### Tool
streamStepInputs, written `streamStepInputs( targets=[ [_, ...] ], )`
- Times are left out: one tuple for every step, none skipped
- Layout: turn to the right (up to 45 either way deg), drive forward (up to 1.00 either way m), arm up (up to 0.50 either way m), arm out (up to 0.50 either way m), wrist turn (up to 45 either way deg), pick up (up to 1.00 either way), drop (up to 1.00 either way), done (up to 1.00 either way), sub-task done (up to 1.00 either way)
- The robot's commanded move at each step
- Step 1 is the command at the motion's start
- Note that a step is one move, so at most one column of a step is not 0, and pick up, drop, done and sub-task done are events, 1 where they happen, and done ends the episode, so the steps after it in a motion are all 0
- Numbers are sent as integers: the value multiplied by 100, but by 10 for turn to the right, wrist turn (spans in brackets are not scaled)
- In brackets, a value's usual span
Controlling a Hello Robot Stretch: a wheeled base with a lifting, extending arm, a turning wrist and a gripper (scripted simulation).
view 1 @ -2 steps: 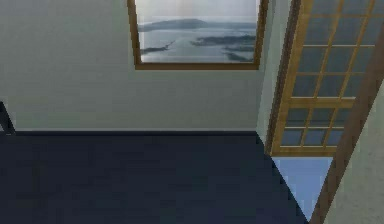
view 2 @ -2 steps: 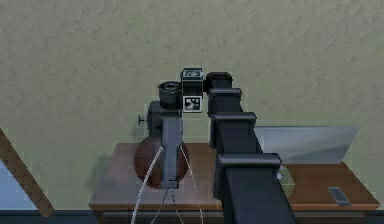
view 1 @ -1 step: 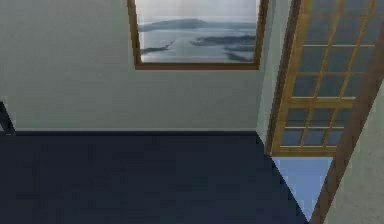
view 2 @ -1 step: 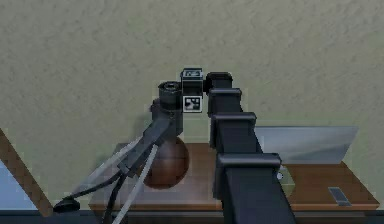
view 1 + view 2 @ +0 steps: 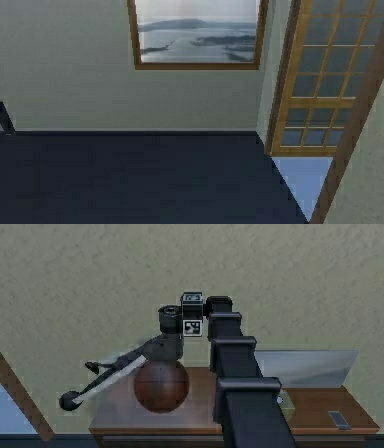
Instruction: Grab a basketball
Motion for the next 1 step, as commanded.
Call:
streamStepInputs(
  targets=[
    [0,0,0,0,450,0,0,0,0]
  ],
)
